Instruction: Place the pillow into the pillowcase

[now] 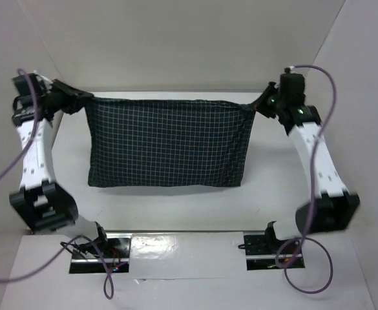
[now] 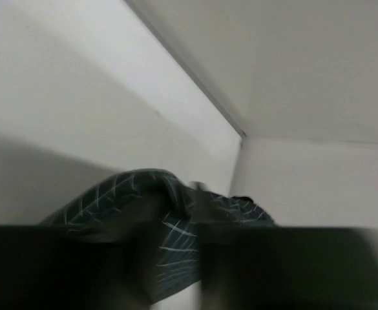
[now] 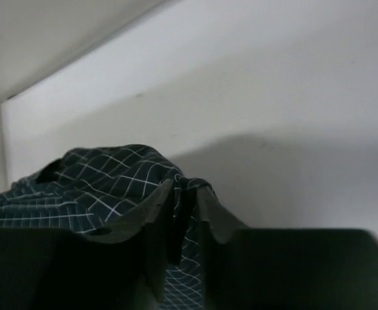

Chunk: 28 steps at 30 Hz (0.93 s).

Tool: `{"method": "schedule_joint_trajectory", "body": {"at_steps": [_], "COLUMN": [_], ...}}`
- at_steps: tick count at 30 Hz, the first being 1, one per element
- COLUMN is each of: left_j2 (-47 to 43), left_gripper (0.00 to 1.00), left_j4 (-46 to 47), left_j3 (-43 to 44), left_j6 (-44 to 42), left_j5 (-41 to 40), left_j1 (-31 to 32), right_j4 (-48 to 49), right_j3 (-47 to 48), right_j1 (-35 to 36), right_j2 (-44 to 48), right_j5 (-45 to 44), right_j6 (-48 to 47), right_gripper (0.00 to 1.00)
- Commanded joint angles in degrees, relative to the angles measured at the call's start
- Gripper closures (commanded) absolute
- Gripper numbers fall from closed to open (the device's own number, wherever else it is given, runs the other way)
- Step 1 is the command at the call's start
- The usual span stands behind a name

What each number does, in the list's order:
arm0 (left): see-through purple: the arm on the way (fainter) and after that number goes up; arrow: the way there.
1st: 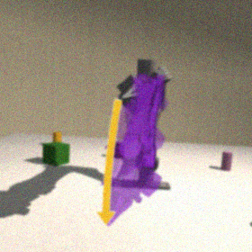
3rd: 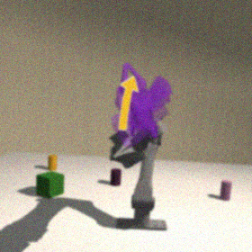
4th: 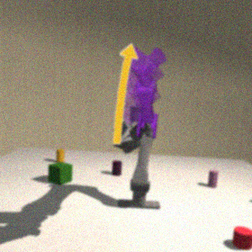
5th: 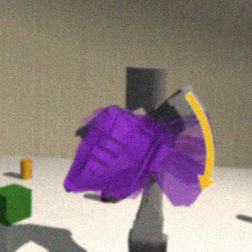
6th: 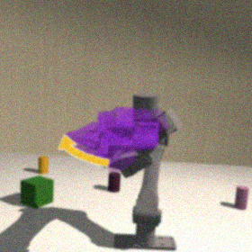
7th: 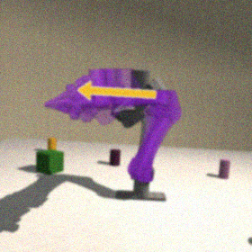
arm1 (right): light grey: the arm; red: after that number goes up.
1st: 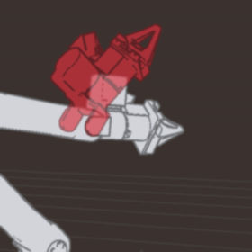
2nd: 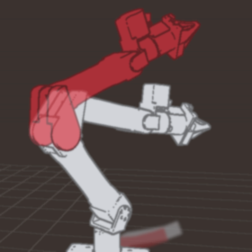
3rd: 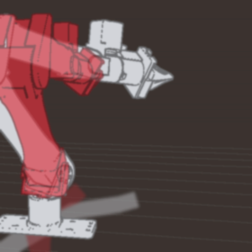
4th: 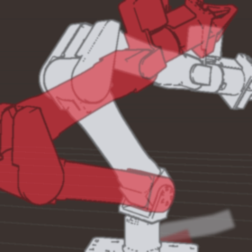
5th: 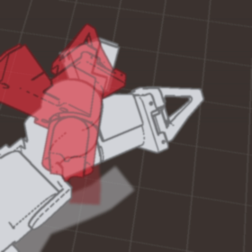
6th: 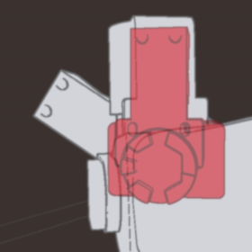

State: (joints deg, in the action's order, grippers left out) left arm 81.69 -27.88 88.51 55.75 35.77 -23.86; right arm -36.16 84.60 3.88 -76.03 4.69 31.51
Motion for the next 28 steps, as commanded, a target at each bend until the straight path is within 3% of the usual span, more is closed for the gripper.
{"method": "schedule_joint_trajectory", "body": {"at_steps": [1, 2, 3, 5, 7, 14, 21, 28], "left_j2": [12.32, 15.83, 21.87, 24.47, 22.31, 10.18, -3.70, -11.11], "left_gripper": [0.39, 0.30, 0.25, 0.24, 0.20, 0.20, 0.23, 0.23], "left_j4": [-0.99, -5.30, -9.52, -16.76, -16.07, -13.17, -9.66, -5.26], "left_j3": [7.08, 16.08, 20.43, 25.47, 23.65, 7.14, -11.40, -15.82], "left_j6": [-7.89, -9.50, -10.99, -13.81, -14.35, -20.49, -24.54, -25.94], "left_j5": [-14.40, -15.37, -16.16, -17.22, -17.22, -15.30, -7.91, -7.82], "left_j1": [4.68, 5.39, 6.01, 6.72, 7.85, 15.85, 20.52, 21.57], "right_j4": [7.71, 5.86, 4.97, 6.61, 10.30, 8.05, 1.37, -0.14], "right_j3": [6.07, 9.50, 13.45, 12.62, 6.83, -5.22, -16.11, -20.52], "right_j1": [-1.68, -1.68, -1.68, -1.16, -1.15, -0.63, -0.63, -0.63], "right_j2": [-16.01, -18.95, -20.72, -20.66, -16.72, -9.15, -2.37, 1.14], "right_j5": [-2.49, -3.01, -3.63, -4.50, -5.12, -5.65, -20.21, -23.41], "right_j6": [-0.92, -0.92, -0.92, -0.92, -0.92, -2.76, -2.24, -2.06], "right_gripper": [0.67, 0.33, 0.19, 0.02, 0.00, 0.00, 0.00, 0.02]}}
